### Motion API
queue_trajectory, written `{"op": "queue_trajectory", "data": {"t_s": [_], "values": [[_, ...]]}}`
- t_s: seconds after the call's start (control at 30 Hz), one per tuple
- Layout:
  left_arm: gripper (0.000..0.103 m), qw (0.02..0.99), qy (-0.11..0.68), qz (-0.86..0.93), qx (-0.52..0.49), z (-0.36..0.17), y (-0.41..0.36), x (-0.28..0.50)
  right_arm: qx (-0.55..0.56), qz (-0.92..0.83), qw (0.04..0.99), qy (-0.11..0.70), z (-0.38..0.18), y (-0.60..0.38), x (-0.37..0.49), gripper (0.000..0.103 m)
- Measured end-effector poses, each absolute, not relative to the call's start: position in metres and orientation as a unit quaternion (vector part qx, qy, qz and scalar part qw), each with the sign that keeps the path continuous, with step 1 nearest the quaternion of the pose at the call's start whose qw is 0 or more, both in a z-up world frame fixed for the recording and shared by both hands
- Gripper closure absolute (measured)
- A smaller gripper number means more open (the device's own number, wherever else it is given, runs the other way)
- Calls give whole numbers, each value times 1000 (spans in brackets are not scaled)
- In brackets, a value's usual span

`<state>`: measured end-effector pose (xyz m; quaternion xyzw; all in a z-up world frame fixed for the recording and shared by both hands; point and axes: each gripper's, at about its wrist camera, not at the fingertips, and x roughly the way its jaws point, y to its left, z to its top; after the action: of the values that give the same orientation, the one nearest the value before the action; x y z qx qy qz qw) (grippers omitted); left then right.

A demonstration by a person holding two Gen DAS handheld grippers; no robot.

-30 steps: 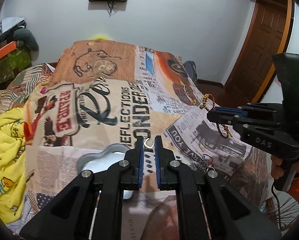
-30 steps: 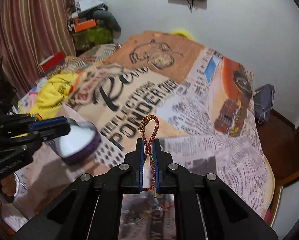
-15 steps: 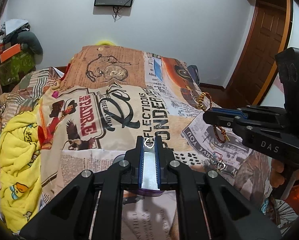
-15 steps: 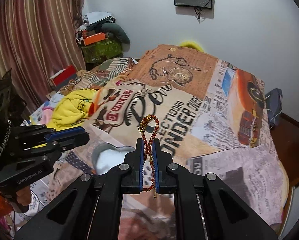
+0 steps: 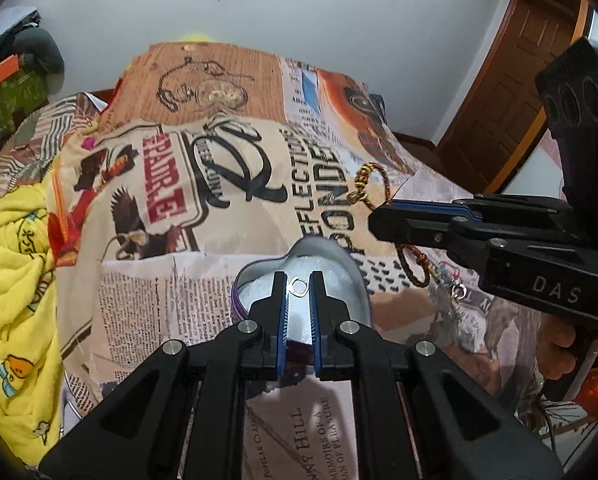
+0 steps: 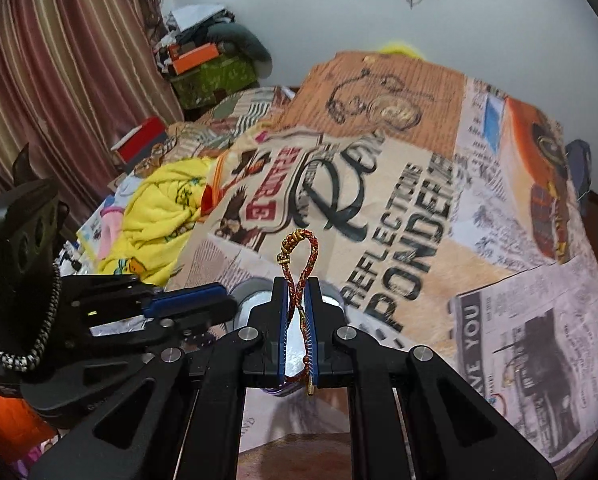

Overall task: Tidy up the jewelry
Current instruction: 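Carry the bracelet and ring over the heart tin and open both tools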

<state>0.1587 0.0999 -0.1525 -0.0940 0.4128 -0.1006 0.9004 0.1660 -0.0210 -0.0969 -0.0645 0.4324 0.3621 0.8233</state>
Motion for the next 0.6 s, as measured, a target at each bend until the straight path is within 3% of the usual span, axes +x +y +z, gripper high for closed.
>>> {"op": "queue_trajectory", "data": {"t_s": [0.6], "values": [[94, 906, 408, -74, -82, -155, 119, 158, -60, 377, 793, 476, -128, -1, 174, 95]]}}
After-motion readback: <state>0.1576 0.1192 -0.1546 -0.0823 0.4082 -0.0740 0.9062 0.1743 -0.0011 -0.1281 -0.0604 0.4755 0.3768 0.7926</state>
